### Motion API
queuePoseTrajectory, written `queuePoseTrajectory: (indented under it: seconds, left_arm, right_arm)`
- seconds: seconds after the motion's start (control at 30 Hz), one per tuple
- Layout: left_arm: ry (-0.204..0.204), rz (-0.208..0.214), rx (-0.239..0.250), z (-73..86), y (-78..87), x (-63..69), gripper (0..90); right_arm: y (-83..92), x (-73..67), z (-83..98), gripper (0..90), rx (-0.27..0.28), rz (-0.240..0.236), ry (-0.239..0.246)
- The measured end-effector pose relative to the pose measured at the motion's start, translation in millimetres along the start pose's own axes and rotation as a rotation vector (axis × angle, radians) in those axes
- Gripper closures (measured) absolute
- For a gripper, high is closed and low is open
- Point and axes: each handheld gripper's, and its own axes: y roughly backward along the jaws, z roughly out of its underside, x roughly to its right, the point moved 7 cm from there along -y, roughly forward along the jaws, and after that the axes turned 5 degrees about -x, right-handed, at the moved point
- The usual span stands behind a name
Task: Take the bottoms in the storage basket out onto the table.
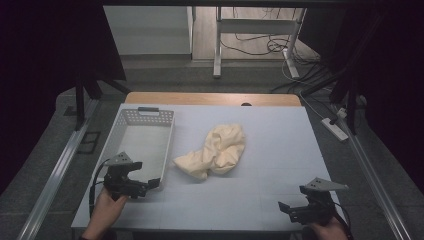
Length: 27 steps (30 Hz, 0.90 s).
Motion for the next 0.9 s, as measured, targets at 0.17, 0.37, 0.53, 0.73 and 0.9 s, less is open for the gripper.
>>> queuePoseTrajectory:
  seconds: [0.17,0.37,0.53,0.73,0.9]
  left_arm:
    - [0.012,-0.005,0.006,5.7,4.8,-1.5,0.0]
    - [0.016,-0.014,0.010,12.8,10.0,-2.8,0.0]
    - [0.022,-0.012,0.017,19.3,14.7,-3.5,0.0]
    - [0.030,-0.020,0.020,27.4,19.8,-4.3,0.0]
    - [0.031,-0.030,0.030,33.0,23.5,-4.4,0.0]
  right_arm:
    - [0.2,0.9,0.1,0.6,0.000,-0.003,-0.010]
    - [0.2,1.1,0.1,0.6,0.000,0.001,-0.012]
    - [0.2,1.1,0.1,0.6,0.001,0.006,-0.011]
    - [0.0,1.2,0.2,0.6,-0.001,0.012,-0.010]
    - [-0.3,1.1,0.3,0.6,-0.003,0.013,-0.008]
